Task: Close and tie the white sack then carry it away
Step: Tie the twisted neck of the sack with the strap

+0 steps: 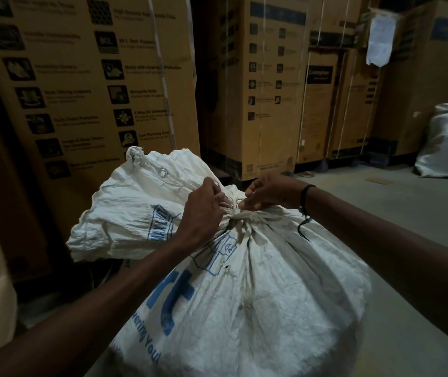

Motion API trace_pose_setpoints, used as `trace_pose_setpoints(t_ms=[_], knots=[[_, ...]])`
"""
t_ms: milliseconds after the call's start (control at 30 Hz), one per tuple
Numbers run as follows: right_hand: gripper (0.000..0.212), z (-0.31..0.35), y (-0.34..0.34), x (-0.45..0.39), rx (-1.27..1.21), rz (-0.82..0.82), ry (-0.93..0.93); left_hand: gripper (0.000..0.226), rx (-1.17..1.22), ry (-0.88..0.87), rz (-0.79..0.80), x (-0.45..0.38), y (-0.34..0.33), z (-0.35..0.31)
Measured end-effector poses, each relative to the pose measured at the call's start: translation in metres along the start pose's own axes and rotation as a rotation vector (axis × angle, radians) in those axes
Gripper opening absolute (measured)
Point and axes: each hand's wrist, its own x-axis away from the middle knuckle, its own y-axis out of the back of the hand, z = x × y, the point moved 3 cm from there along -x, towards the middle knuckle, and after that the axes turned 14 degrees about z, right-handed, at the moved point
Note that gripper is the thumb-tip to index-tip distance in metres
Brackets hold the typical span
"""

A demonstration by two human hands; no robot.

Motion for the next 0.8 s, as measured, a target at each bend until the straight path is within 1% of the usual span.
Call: trace_pose_setpoints(t_ms=[167, 333, 400, 567, 667, 733, 800], knots=[[0.017, 0.001, -0.001, 0.001, -0.01, -0.002, 0.004, 0.009, 0.044, -0.017, 0.135, -0.007, 0.008, 0.004], [0.017, -0.001, -0.001, 0.006, -0.046, -0.002, 0.008, 0.019, 0.117, -0.063, 0.284, -0.018, 0.018, 0.011], [0.017, -0.003, 0.0, 0.004, -0.057, -0.006, 0.017, 0.018, 0.137, -0.09, 0.322, -0.019, 0.019, 0.016], [0.016, -0.004, 0.001, 0.0, -0.054, -0.028, 0.029, 0.018, 0.145, -0.075, 0.301, -0.018, 0.014, 0.02], [0.014, -0.007, 0.003, -0.003, -0.078, -0.014, 0.024, 0.016, 0.179, -0.052, 0.328, -0.024, 0.014, 0.023], [0.013, -0.009, 0.003, -0.005, -0.091, -0.014, 0.031, 0.011, 0.17, -0.045, 0.285, -0.025, 0.013, 0.025], [0.013, -0.009, 0.002, -0.006, -0.109, -0.017, 0.051, 0.009, 0.141, -0.038, 0.201, -0.024, 0.009, 0.025]])
